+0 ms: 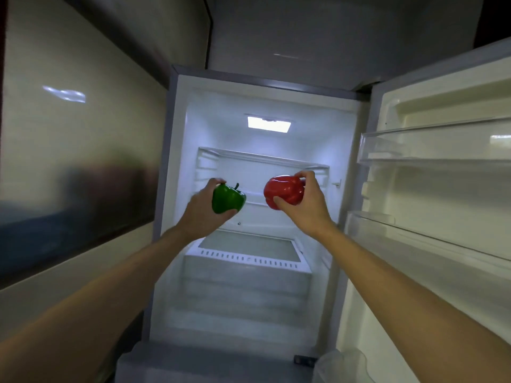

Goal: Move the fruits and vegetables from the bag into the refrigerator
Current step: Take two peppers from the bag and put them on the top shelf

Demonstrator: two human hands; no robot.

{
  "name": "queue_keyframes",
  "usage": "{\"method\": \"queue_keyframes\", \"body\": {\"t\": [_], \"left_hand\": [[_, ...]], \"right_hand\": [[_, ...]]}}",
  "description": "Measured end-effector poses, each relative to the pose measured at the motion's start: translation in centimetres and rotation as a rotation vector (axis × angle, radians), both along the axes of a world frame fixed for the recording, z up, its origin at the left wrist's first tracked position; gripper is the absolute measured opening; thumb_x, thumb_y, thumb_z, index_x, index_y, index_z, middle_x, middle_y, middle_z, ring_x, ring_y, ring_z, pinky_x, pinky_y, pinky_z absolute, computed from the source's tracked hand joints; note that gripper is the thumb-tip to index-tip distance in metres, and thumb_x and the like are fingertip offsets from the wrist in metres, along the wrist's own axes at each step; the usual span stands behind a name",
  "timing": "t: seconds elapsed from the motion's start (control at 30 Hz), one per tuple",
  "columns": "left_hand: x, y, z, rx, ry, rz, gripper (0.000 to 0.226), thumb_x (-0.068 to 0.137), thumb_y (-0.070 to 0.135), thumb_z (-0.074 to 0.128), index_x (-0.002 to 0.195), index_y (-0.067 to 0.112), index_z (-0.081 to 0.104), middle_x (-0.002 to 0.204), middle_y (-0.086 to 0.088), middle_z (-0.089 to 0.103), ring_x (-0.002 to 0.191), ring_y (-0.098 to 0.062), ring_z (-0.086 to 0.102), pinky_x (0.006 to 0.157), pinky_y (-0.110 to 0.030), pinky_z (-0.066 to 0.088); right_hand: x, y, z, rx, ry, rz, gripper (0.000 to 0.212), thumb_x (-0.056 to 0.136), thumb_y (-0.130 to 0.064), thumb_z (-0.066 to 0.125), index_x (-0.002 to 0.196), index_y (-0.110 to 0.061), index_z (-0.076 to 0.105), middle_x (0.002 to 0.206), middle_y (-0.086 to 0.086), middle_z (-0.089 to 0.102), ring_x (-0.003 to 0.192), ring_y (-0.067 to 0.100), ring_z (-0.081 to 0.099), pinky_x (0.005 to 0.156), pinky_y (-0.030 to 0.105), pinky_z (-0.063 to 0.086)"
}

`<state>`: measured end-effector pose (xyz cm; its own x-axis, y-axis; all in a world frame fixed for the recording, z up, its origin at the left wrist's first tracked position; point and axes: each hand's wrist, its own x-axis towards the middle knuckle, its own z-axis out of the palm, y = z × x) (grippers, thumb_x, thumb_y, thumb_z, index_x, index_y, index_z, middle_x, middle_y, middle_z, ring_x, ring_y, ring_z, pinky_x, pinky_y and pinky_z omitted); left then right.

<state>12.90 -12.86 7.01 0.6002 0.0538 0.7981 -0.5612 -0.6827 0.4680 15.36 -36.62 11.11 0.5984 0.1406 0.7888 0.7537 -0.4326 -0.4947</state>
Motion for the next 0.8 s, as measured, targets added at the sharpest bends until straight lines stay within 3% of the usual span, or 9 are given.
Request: {"method": "queue_keyframes", "body": {"t": [0.17, 0.27, 0.4, 0.5, 0.63, 0.8], "left_hand": [[3.8, 0.6, 2.0, 0.006, -0.042, 0.007, 0.071, 0.075, 0.024, 0.081, 0.133, 0.014, 0.041, 0.125, -0.010, 0.056, 0.103, -0.023, 0.057, 0.078, -0.020, 0.049], [6.2, 1.3, 3.2, 0.015, -0.066, 0.002, 0.069, 0.074, 0.023, 0.081, 0.131, 0.012, 0.043, 0.123, -0.011, 0.057, 0.101, -0.020, 0.056, 0.074, -0.012, 0.045], [9.3, 2.6, 5.7, -0.016, -0.128, 0.027, 0.070, 0.074, 0.026, 0.081, 0.131, 0.012, 0.044, 0.122, -0.011, 0.059, 0.100, -0.019, 0.056, 0.078, -0.020, 0.046], [11.3, 3.6, 7.5, -0.018, -0.178, 0.037, 0.070, 0.073, 0.025, 0.082, 0.131, 0.011, 0.044, 0.122, -0.009, 0.059, 0.100, -0.018, 0.056, 0.073, -0.010, 0.041], [12.9, 4.8, 9.9, -0.029, -0.216, -0.035, 0.076, 0.066, 0.043, 0.079, 0.129, 0.018, 0.043, 0.123, -0.006, 0.058, 0.103, -0.022, 0.059, 0.081, -0.028, 0.052], [13.8, 5.1, 12.7, -0.024, -0.279, -0.110, 0.080, 0.063, 0.049, 0.073, 0.130, 0.018, 0.042, 0.122, -0.001, 0.056, 0.104, -0.019, 0.056, 0.083, -0.027, 0.052]], "right_hand": [[3.6, 2.2, 1.6, 0.060, -0.046, -0.019, 0.072, 0.070, -0.029, 0.084, 0.125, -0.023, 0.039, 0.128, 0.003, 0.049, 0.112, 0.021, 0.054, 0.094, 0.034, 0.053], [5.7, 3.9, 2.2, 0.079, -0.070, -0.026, 0.072, 0.070, -0.030, 0.084, 0.124, -0.022, 0.038, 0.128, 0.003, 0.048, 0.110, 0.019, 0.053, 0.091, 0.029, 0.052], [8.7, 5.5, 3.6, 0.105, -0.141, -0.065, 0.073, 0.068, -0.032, 0.085, 0.123, -0.019, 0.039, 0.121, 0.003, 0.048, 0.104, 0.018, 0.052, 0.089, 0.029, 0.050], [10.8, 6.4, 4.9, 0.121, -0.179, -0.107, 0.075, 0.068, -0.033, 0.085, 0.125, -0.015, 0.039, 0.122, 0.005, 0.048, 0.102, 0.017, 0.050, 0.086, 0.026, 0.047], [12.8, 7.6, 6.5, 0.164, -0.215, -0.148, 0.074, 0.068, -0.032, 0.084, 0.124, -0.014, 0.039, 0.121, 0.006, 0.047, 0.101, 0.017, 0.049, 0.086, 0.026, 0.045], [15.0, 9.1, 8.1, 0.203, -0.257, -0.151, 0.074, 0.067, -0.032, 0.084, 0.124, -0.014, 0.040, 0.121, 0.007, 0.047, 0.102, 0.019, 0.051, 0.083, 0.025, 0.044]]}}
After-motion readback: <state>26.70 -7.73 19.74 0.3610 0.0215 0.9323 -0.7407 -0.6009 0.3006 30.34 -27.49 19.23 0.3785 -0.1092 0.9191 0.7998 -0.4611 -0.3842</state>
